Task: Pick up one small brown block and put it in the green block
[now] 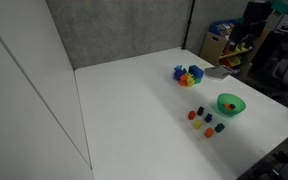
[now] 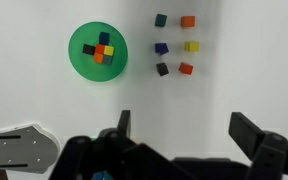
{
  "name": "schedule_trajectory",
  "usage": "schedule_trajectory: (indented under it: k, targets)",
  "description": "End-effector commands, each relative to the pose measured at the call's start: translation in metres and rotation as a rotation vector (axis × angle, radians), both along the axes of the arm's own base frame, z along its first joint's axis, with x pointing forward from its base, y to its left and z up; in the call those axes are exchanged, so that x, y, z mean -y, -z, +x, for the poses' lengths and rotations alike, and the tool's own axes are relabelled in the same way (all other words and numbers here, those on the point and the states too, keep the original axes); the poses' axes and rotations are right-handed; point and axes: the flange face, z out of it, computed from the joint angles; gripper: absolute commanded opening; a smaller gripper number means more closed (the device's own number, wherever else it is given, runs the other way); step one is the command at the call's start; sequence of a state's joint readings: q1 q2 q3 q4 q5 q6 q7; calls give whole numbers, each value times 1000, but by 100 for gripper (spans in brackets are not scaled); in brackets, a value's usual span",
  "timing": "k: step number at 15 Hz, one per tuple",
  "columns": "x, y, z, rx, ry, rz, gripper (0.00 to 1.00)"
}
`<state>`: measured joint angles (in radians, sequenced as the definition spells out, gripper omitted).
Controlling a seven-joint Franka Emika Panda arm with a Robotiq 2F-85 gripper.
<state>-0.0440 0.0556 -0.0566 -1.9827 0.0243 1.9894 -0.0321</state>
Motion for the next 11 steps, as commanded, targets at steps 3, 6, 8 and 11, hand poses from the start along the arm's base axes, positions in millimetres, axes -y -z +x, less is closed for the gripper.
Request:
schedule_trajectory:
  k: [3,6,8,11]
  targets:
    - [-19,-23,-42,86,-118,-41,100]
    - [-24,-27,-54,100,-140,-59,100]
    - [-24,-23,-45,74,-114,-44,100]
    - [-24,-20,-52,67,-118,-45,100]
